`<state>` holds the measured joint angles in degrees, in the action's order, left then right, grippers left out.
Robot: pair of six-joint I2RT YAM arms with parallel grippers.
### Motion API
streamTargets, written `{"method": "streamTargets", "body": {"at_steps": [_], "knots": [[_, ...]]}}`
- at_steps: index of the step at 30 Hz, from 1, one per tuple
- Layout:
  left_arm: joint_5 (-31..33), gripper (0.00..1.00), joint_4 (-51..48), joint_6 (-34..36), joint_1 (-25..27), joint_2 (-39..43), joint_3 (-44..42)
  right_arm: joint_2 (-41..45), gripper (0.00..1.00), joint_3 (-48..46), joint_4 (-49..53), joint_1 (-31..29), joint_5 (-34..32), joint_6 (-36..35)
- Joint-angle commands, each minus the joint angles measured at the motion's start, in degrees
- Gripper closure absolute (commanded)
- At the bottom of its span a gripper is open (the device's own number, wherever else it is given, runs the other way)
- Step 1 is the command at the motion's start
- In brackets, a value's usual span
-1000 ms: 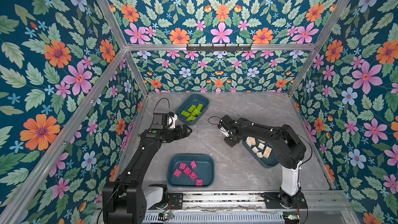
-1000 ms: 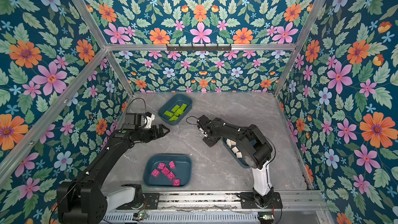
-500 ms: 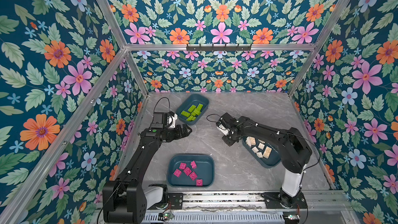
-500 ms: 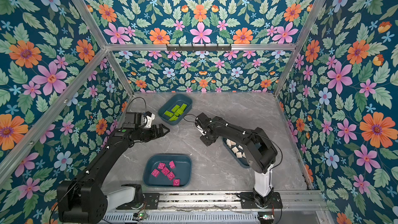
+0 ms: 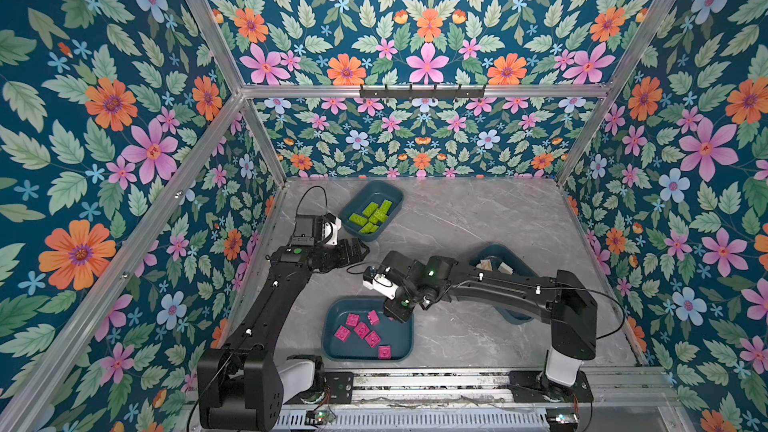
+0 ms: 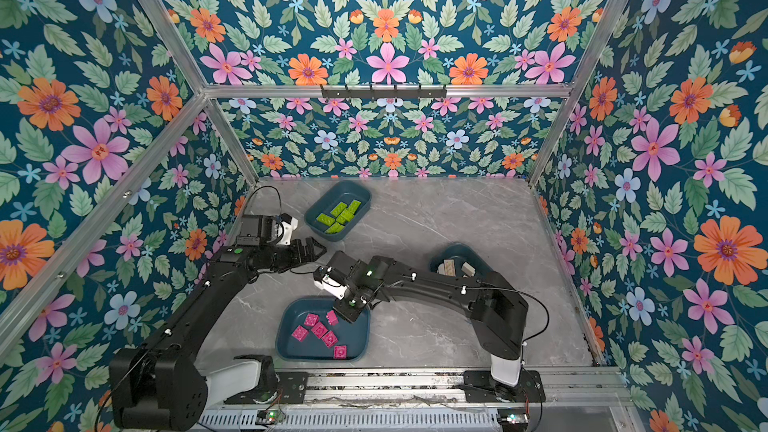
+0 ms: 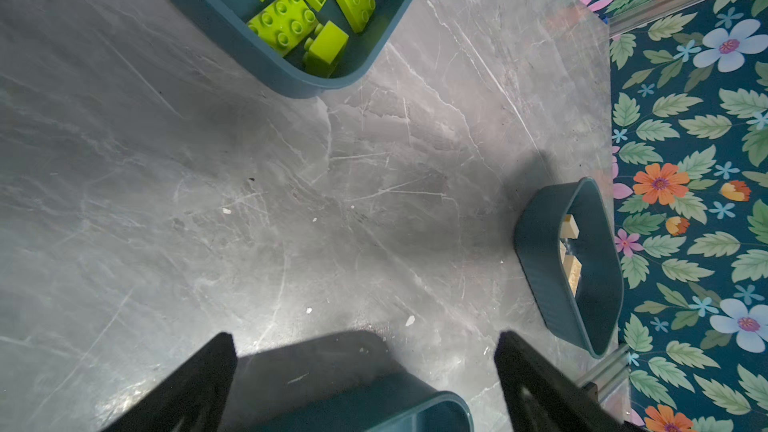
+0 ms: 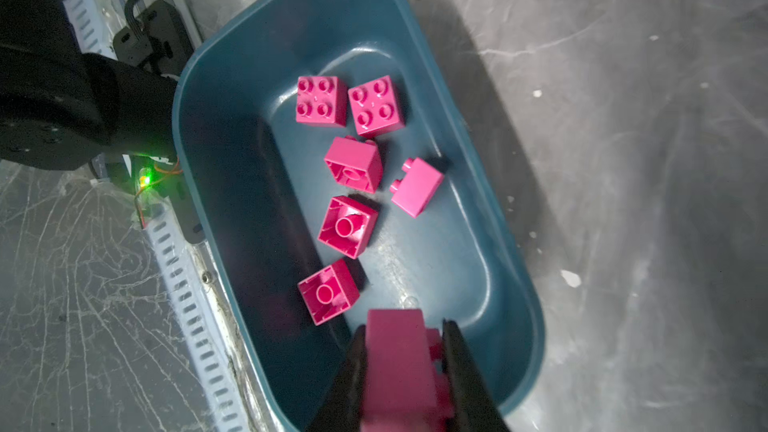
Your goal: Sort the legos into containers by color
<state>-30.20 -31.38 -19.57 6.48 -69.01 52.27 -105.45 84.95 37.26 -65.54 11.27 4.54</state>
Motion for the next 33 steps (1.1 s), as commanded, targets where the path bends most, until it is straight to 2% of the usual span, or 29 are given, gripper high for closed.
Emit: {"method": "streamTargets", "body": {"at_steps": [1, 6, 10, 13, 18, 21, 24, 29, 33], "knots": [[0.5, 0.0, -0.5, 0.7, -0.1, 0.3, 0.1, -2.3, 0.83, 0.7, -2.1, -2.0, 1.8, 2.0], [0.5, 0.0, -0.3, 0.6, -0.2, 0.0, 0.1, -5.6, 0.75, 0.6, -3.9, -2.5, -0.3, 1.6], [0.8, 0.0, -0.5, 1.0, -0.2, -0.2, 0.4, -5.1, 0.51, 0.9, -3.5, -2.5, -2.9, 0.9], [1.8, 0.0, -0.7, 1.7, -0.2, -0.2, 1.0, -2.7, 0.4, 1.1, -1.7, -1.0, -2.6, 0.5], [7.5, 0.0, -0.6, 3.8, -0.2, -0.3, 2.9, 4.8, 0.31, -1.4, 0.9, 4.2, 0.3, -0.2], [12.8, 0.0, -0.2, 6.6, -0.4, -0.8, 3.8, 9.9, 0.25, -5.7, 0.7, 9.8, 1.1, -0.6], [22.6, 0.0, 3.3, 9.4, -0.7, -0.8, 1.7, 17.2, 0.19, -10.8, -1.4, 18.3, 2.7, -0.5], [29.0, 0.0, 14.7, 11.0, -2.2, -0.1, -4.8, 25.9, 0.09, -18.4, -6.1, 32.9, -0.6, -0.8], [31.4, 0.0, 23.4, 10.7, -2.9, -1.8, -9.2, 30.2, 0.06, -23.0, -9.0, 45.3, -3.2, -0.4]]}}
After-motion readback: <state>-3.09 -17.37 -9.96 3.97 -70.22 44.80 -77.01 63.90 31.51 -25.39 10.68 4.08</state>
